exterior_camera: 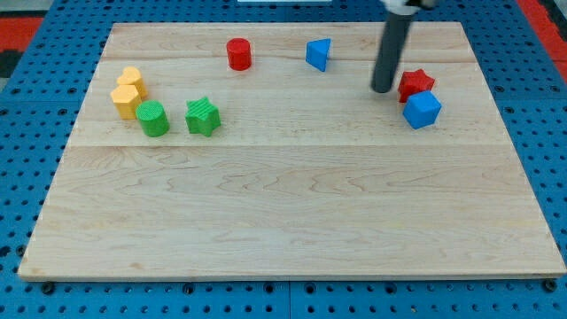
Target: Move the blue triangle closer to the red star
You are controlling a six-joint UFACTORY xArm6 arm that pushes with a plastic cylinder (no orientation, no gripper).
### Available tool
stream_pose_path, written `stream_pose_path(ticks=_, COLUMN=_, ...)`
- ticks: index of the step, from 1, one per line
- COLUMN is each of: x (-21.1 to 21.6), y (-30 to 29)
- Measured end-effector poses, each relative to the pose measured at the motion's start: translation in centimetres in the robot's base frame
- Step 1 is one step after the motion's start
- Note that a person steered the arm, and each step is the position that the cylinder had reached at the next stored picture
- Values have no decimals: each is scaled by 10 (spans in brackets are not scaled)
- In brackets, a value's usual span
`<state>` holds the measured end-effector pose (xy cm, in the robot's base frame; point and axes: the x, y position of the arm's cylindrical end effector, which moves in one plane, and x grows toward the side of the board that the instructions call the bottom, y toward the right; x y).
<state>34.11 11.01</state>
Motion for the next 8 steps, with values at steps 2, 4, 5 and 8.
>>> stream_pose_path(ticks=2, x=-45, y=-88)
stream_pose_path(ticks=4, x=-81, y=-52)
stream_pose_path(ticks=5, x=-81, y=-2)
stream_pose_path(ticks=8, x=-49, y=81)
